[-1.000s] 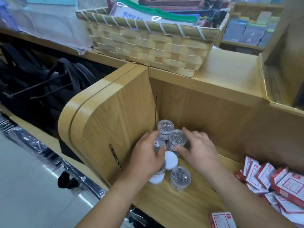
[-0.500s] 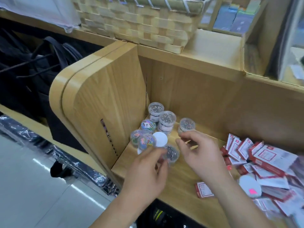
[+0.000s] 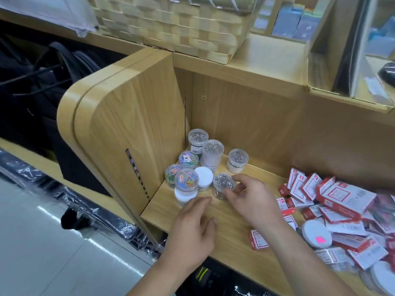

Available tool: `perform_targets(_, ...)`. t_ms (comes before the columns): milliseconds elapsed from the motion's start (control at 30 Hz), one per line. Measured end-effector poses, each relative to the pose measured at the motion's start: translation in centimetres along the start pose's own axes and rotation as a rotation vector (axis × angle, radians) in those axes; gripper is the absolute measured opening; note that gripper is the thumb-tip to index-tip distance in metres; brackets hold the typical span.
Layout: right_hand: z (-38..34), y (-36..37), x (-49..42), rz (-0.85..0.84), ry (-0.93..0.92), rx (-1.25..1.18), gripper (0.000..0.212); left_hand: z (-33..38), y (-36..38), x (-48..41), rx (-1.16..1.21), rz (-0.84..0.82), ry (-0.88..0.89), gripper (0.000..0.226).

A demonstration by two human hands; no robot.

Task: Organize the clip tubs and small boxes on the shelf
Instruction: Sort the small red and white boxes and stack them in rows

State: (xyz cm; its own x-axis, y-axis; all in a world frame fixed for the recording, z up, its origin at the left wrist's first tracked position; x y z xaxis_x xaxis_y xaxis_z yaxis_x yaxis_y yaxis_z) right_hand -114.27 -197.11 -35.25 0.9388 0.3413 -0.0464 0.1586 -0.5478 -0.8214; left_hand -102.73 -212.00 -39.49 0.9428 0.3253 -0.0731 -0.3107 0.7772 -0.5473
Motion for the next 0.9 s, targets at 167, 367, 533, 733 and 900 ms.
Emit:
perform_targets(167,0.0,0.0,-0.6,0.062,0.043,-0.019,0.047,-3.2,-2.9,1.3,-0.123,0.185,-0.098,0.039)
perform_targets(367,-0.4,0.7,-0.2,0.14,0.039,-0.021,0.046,-2.7,-2.6,0.0,-0.06,0.137,-0.096,0.034)
perform_targets(533,-0.5,-0.2,1.0,0.141,0.027,0.021,0.043,-2.1,-2.3,0.0,-0.128,0.112,-0.026,0.047)
perform_targets(733,-0.2,-3.4,4.6,0.104,-0.008,0.007,0.028,1.5,-0.4,0.2,0.026,0.041,0.048,0.033)
perform_targets(900,2.5,-6.6,8.5,0.147,0.039,-0.141,0.035,7.0,4.4,0.5,0.15,-0.184,0.112,0.032)
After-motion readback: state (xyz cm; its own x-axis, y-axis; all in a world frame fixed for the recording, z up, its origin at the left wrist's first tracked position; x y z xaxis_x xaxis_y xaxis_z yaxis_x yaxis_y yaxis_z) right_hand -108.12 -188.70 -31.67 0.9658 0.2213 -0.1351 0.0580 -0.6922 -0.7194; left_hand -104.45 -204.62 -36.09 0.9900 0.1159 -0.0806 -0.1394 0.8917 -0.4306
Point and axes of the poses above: each hand's wrist, its own x-axis away from the middle knuckle, its own y-axis out of the palm, z = x × y, the point moved 1 cm from there along -x, towards the middle knuckle, and after that the axes turned 11 degrees about -y, right-handed, at the moved point
